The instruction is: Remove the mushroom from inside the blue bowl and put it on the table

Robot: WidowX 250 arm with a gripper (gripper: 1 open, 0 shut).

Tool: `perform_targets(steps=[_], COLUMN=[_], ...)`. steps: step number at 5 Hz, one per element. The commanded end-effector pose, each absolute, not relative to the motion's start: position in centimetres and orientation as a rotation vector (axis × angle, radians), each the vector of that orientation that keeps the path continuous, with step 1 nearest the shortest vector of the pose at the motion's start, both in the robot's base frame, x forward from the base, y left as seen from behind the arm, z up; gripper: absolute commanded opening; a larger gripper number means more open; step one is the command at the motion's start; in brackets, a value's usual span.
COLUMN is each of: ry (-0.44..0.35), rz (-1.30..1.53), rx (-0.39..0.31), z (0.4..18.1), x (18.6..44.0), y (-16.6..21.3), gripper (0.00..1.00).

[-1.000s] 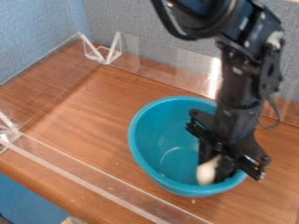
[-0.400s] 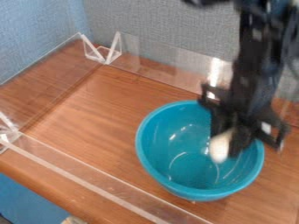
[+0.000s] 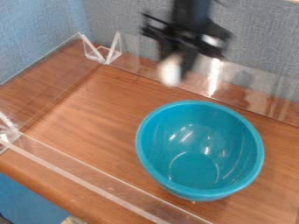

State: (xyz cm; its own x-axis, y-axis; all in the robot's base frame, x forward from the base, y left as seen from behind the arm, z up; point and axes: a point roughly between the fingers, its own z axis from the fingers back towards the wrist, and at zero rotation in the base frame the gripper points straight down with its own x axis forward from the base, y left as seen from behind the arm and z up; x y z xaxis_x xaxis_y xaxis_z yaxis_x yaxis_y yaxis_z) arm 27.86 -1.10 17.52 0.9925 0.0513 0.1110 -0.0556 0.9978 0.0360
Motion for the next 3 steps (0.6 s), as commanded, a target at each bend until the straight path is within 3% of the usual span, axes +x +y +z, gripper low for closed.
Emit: perform_targets(steps=[1,2,3], ry=[-0.113,-0.065,-0.027], rz=[0.128,0.218,0.243], rx=[0.054,0.062,0.063], z=[16.7,15.0,13.4], x=[26.2,25.7,26.1], y=[3.6,7.5,6.8], gripper=[0.0,0.0,0.0])
